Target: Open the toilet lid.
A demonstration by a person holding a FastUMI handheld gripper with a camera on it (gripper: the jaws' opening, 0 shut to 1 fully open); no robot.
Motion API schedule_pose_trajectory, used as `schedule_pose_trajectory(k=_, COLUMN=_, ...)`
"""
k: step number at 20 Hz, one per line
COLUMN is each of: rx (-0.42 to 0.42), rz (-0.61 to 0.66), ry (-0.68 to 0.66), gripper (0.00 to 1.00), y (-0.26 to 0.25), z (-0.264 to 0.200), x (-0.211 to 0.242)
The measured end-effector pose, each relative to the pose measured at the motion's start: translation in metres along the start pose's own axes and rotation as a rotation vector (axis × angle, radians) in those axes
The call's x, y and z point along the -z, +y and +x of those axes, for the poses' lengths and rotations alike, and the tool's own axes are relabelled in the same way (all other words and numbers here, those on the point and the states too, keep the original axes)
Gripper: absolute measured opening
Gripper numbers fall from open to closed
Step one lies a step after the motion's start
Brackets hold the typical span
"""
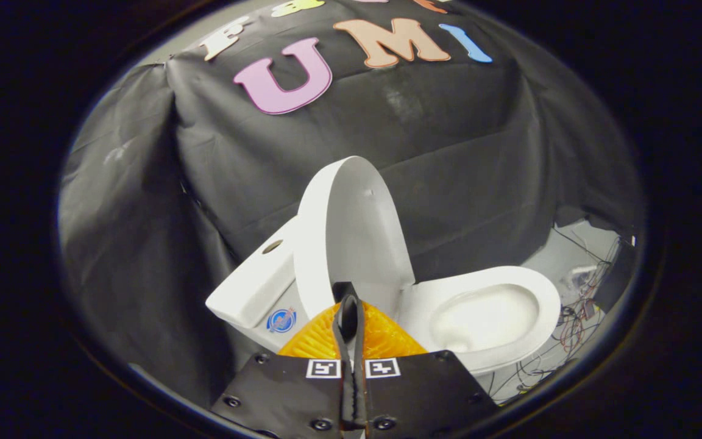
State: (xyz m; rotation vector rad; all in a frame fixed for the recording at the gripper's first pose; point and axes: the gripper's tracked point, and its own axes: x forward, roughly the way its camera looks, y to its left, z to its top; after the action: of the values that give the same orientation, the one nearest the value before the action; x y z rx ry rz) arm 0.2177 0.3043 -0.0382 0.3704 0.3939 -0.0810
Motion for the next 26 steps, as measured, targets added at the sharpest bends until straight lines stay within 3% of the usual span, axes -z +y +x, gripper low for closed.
schedule_pose_trajectory(k=7, rx=-0.045, rz=-0.082, ry=0.032, gripper=0.05, y=0.047, z=0.019, x=0.015)
schedule_pose_trajectory(k=12, rx=0.009, rz=-0.192, ry=0.031, gripper=0.05, y=0.059, z=0.027, x=0.016)
schedule_pose_trajectory(k=20, rx=0.061, rz=-0.246, ry=0.019, gripper=0.05, y=0.059, z=0.038, x=0.012)
schedule_pose_trajectory(k=21, rx=0.058, rz=-0.232, ry=0.007, gripper=0.17, y=0.060, z=0.039, x=0.013)
schedule_pose_trajectory(k=25, rx=0.079, rz=-0.216, ry=-0.009, gripper=0.22, y=0.057, z=0.035, x=0.021)
schedule_pose_trajectory(k=26, rx=0.073, rz=-0.215, ry=-0.009, gripper=0.31, y=0.058, z=0.033, x=0.026)
